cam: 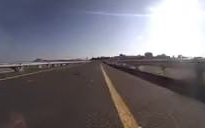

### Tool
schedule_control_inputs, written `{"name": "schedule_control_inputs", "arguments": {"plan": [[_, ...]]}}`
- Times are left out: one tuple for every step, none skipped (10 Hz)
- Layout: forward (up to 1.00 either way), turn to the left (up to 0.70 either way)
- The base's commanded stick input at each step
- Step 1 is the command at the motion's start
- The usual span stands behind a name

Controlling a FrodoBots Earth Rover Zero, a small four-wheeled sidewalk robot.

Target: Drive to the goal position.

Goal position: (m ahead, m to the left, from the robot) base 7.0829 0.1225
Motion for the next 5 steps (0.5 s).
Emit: {"name": "schedule_control_inputs", "arguments": {"plan": [[0.70, 0.00], [0.70, 0.00], [0.70, 0.00], [0.70, 0.00], [0.70, 0.00]]}}
